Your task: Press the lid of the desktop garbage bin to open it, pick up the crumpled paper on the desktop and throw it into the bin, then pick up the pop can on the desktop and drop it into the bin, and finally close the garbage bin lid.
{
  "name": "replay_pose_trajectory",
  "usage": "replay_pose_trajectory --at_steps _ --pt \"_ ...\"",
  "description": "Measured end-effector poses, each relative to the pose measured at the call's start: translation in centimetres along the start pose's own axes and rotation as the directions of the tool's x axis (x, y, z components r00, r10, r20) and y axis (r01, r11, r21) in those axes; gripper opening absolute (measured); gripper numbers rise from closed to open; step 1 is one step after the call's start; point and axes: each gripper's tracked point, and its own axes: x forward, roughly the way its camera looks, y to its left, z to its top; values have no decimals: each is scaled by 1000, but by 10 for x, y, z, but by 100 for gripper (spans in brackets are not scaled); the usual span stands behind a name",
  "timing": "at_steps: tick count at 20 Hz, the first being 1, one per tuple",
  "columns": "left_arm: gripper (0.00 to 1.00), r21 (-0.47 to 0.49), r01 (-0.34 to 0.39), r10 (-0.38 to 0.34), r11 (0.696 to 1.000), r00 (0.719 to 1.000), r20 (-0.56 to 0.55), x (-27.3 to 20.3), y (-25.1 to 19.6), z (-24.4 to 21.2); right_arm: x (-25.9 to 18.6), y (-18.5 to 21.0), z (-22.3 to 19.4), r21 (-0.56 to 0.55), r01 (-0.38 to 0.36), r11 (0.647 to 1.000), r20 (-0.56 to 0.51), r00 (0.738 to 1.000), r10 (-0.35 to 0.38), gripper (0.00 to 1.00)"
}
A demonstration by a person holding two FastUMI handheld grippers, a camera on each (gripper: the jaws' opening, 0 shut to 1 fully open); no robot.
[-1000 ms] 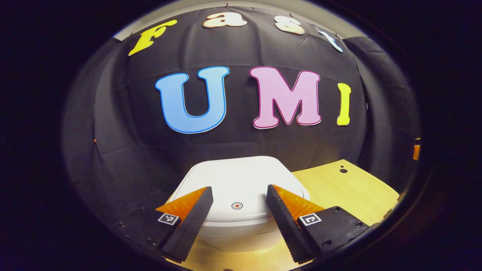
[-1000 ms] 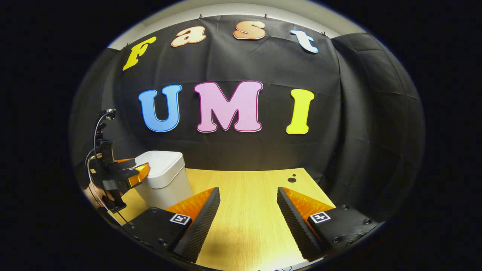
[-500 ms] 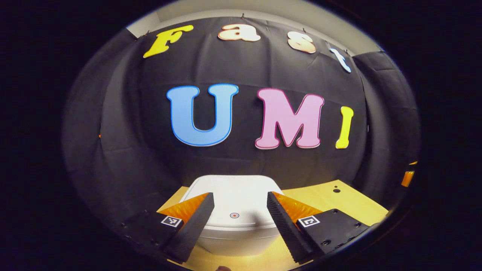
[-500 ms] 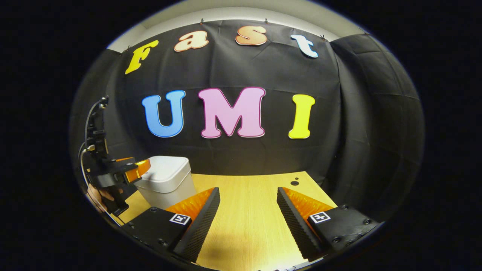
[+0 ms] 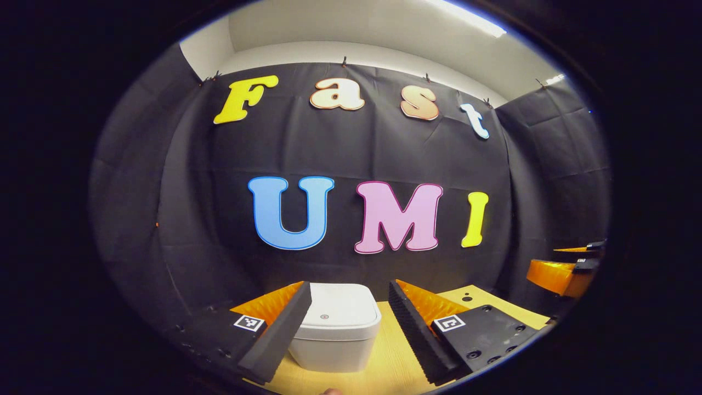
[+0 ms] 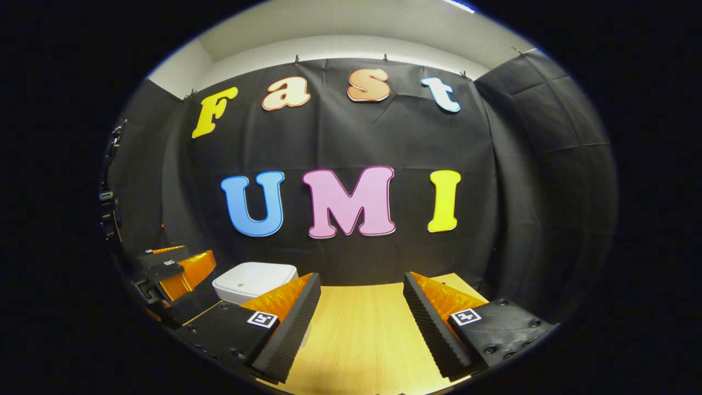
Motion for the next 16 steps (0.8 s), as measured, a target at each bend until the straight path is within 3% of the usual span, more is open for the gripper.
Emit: replay_pose_trajectory --at_steps 2,7,16 --pt "96 -5 13 -13 1000 1000 -2 -16 -4 -5 -8 7 0 -1 -6 1000 41 999 6 98" --pt "96 -48 10 -10 999 1000 9 -31 -2 -7 -21 18 -21 -67 -41 997 0 999 41 98" --pt "96 2 36 -36 999 998 58 -29 -2 4 -17 24 -21 -71 -44 996 -17 999 43 98"
